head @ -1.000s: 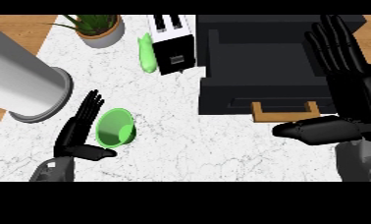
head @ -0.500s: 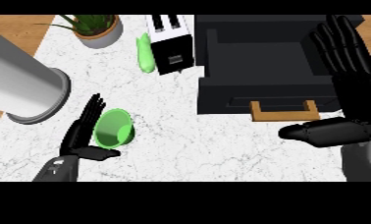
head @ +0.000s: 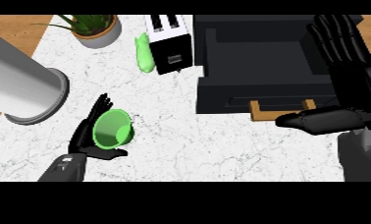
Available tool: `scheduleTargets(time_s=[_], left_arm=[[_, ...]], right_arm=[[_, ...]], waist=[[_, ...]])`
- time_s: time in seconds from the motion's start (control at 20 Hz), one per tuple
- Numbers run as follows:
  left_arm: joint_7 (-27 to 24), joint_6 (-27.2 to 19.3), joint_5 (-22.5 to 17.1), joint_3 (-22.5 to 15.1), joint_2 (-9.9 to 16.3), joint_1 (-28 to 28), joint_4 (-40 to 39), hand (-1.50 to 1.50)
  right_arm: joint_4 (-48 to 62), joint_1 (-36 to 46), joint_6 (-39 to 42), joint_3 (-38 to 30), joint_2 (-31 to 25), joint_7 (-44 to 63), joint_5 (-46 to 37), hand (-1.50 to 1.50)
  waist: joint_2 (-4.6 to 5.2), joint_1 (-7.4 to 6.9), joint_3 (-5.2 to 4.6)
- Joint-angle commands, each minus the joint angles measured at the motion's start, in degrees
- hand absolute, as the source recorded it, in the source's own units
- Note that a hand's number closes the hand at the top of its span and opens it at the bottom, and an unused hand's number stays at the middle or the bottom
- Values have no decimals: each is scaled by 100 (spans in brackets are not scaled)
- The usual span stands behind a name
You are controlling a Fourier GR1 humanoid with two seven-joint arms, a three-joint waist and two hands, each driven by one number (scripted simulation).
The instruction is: Pick up the cup, place it into the drawer and close the drawer
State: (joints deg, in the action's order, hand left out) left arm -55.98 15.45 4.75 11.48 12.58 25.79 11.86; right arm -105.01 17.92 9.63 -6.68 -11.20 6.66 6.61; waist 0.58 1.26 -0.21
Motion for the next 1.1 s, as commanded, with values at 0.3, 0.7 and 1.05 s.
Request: scheduleTargets(time_s=[0.3, 0.7, 1.05], left_arm=[[-533, 808, 2, -27, -235, 176, -147, -150], [-1238, -274, 21, 24, -329, 180, 419, 150], [-1409, -985, -491, 670, -425, 182, 632, 150]], right_arm=[[-251, -165, 47, -64, -52, 141, 94, -150], [40, -9, 82, -169, -81, -69, 110, -150], [-212, -112, 176, -332, -235, 179, 331, -150]], waist=[[-7, 23, 0], [12, -5, -2], [-15, -18, 3]])
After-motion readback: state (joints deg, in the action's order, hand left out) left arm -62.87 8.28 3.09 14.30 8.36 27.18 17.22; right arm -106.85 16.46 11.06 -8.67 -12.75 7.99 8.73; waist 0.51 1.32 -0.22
